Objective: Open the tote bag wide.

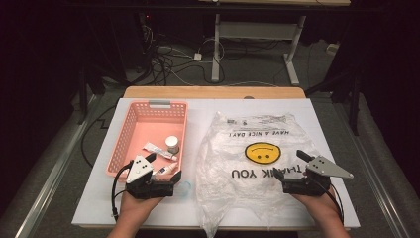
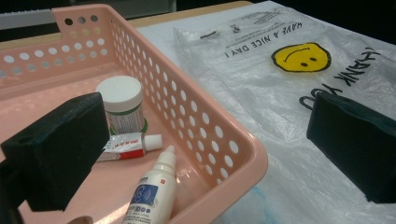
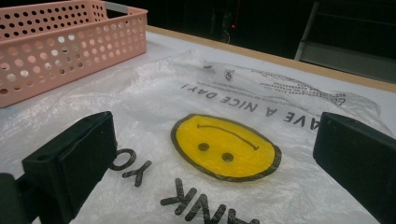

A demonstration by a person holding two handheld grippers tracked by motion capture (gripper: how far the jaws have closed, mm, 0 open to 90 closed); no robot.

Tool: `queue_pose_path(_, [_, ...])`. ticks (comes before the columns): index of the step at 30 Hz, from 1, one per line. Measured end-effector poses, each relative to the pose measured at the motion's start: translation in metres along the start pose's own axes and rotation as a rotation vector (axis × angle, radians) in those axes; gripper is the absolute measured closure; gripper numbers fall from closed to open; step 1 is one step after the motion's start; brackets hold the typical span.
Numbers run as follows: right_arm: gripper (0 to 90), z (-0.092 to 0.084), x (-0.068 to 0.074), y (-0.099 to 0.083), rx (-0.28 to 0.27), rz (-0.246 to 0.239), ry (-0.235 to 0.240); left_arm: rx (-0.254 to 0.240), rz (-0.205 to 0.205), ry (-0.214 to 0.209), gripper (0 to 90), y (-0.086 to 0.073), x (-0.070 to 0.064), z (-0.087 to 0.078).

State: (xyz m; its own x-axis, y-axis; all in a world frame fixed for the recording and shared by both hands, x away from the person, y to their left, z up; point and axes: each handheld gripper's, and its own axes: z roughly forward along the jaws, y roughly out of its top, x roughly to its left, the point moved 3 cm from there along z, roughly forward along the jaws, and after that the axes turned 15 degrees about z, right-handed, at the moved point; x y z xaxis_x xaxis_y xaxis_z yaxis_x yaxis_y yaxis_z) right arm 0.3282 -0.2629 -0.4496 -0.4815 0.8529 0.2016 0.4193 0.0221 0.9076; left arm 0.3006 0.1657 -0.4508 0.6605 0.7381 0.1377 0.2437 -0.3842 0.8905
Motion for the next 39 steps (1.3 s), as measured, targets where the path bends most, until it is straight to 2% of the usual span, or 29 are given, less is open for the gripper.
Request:
queue_pose_path(5, [0.2,-0.004,0.001,0.003,-0.016,-0.001,-0.002,-0.015,-0.010,-0.014,0.0,0.001,0.000,-0.001])
queue_pose_path(9, [0.2,-0.005,0.001,0.005,-0.014,-0.008,0.005,-0.012,0.010,-0.018,0.0,0.003,-0.004,0.000])
queue_pose_path(15, [0.2,-0.010,-0.002,0.008,-0.022,-0.005,0.000,-0.019,0.010,-0.030,0.0,0.006,-0.006,0.001])
queue_pose_path(19, [0.2,-0.014,-0.006,0.010,-0.023,0.003,-0.011,-0.005,-0.001,-0.061,0.0,0.008,-0.008,0.004])
queue_pose_path(22, [0.2,-0.019,-0.012,0.012,-0.029,0.016,-0.022,-0.004,-0.002,-0.064,0.0,0.009,-0.009,0.003])
queue_pose_path(24, [0.2,-0.022,-0.014,0.013,-0.033,0.021,-0.027,0.000,0.012,-0.053,0.0,0.010,-0.010,0.002])
queue_pose_path(30, [1.6,-0.033,-0.034,0.017,-0.045,0.052,-0.061,0.014,0.008,-0.036,0.0,0.010,-0.006,0.003])
queue_pose_path(34, [3.8,-0.039,-0.045,0.017,-0.042,0.068,-0.081,0.037,0.030,-0.033,0.0,0.008,-0.006,0.003])
queue_pose_path(35, [4.4,-0.042,-0.050,0.017,-0.037,0.079,-0.092,0.039,0.041,-0.033,3.1,0.008,-0.006,0.003])
queue_pose_path(39, [4.5,-0.045,-0.058,0.017,-0.036,0.092,-0.110,0.047,0.065,-0.025,2.2,0.008,-0.007,0.003])
